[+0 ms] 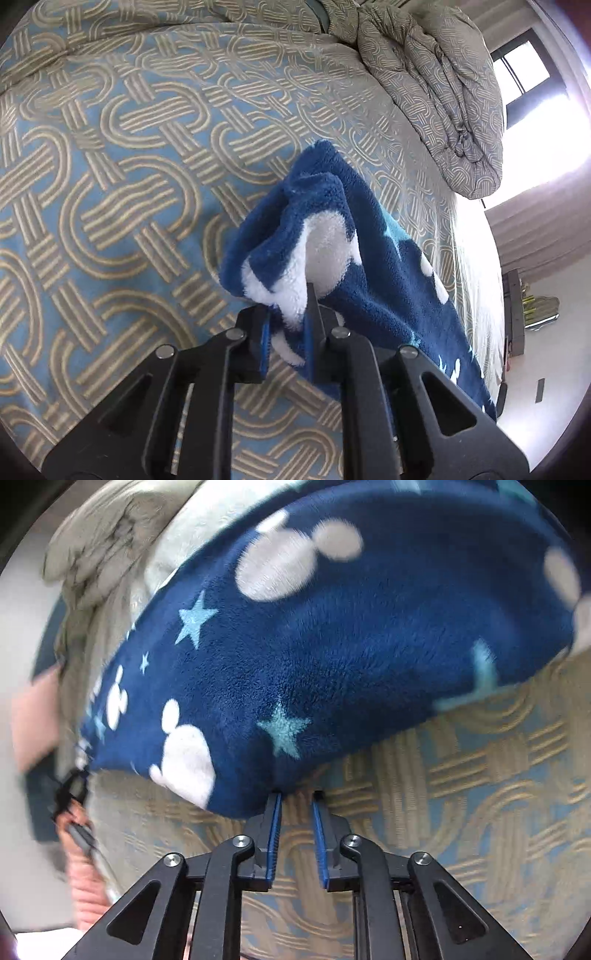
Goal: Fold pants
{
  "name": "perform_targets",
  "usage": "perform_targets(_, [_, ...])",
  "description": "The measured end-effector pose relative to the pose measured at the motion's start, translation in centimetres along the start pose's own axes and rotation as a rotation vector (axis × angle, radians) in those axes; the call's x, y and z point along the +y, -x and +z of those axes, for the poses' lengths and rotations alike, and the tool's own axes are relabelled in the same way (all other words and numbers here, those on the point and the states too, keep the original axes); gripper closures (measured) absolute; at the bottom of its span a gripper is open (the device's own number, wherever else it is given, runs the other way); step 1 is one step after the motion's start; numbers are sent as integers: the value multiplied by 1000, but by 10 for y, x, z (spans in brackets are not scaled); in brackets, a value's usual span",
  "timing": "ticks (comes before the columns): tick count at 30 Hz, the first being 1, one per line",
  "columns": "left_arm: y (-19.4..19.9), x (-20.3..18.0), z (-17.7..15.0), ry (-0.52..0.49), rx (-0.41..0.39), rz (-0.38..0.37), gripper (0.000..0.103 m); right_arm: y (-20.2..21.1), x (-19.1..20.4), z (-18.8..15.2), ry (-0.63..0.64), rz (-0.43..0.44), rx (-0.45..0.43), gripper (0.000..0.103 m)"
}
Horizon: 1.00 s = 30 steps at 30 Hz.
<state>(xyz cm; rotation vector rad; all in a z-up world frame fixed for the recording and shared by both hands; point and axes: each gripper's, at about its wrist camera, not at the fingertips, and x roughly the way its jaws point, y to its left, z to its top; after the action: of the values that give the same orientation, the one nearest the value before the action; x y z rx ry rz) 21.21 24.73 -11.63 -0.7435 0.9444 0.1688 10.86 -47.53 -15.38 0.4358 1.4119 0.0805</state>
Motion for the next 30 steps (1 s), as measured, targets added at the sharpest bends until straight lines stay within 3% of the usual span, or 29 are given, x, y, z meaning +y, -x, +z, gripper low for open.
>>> perform_targets(2, [2, -8, 1, -32, -9, 19, 87, 11, 19, 1, 100, -59, -23, 79])
perform_targets(7, [13, -33, 3, -146, -52, 68, 87, 20, 87, 12, 333, -74, -84, 65])
perform_targets(10, [17, -43, 1, -222, -66, 110, 87, 10, 132, 28, 438, -92, -111, 64])
perform_targets(13, [15, -36, 0, -211, -55, 112, 87, -13, 193, 55, 591, -80, -117, 56])
perform_targets(17, [5, -23, 0, -158, -33, 91, 87, -47, 256, 72, 686, -23, -66, 56])
perform_targets(20, [0, -22, -3, -159, -32, 88, 87, -77, 299, 80, 700, 53, -29, 56])
perform_targets(27, [1, -24, -4, -189, -37, 82, 87, -135, 366, 91, 604, 239, 87, 56])
perform_targets(30, [1, -23, -5, -194, -39, 75, 86, -163, 381, 96, 575, 213, 125, 56])
